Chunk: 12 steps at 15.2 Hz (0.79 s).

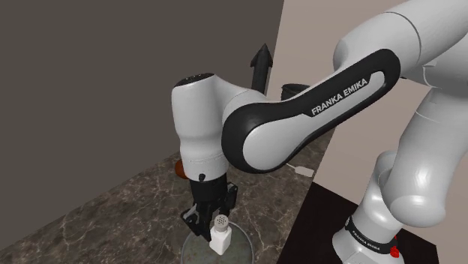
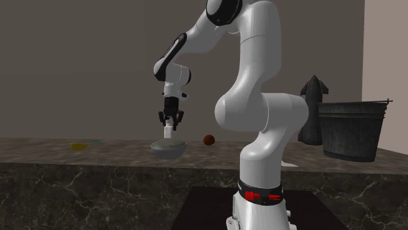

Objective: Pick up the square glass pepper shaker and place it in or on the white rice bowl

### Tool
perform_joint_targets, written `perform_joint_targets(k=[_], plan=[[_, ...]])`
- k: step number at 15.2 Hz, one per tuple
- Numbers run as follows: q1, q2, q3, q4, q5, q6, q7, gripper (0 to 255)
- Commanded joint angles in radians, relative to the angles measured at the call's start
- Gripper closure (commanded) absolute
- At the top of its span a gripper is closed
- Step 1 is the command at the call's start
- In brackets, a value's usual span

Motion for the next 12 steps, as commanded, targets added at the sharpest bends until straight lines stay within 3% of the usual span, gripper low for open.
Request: perform_joint_targets(k=[1,4,5,10,12], plan=[[0.0,0.001,0.0,-0.001,-0.001,0.002,0.0,255],[0.0,0.001,0.0,-0.001,-0.001,0.002,0.0,255],[0.0,0.001,0.0,0.0,-0.001,0.002,0.0,0],[0.0,0.001,0.0,0.0,-0.001,0.002,0.0,0],[-0.005,-0.014,-0.004,0.053,0.004,-0.066,-0.004,0]])
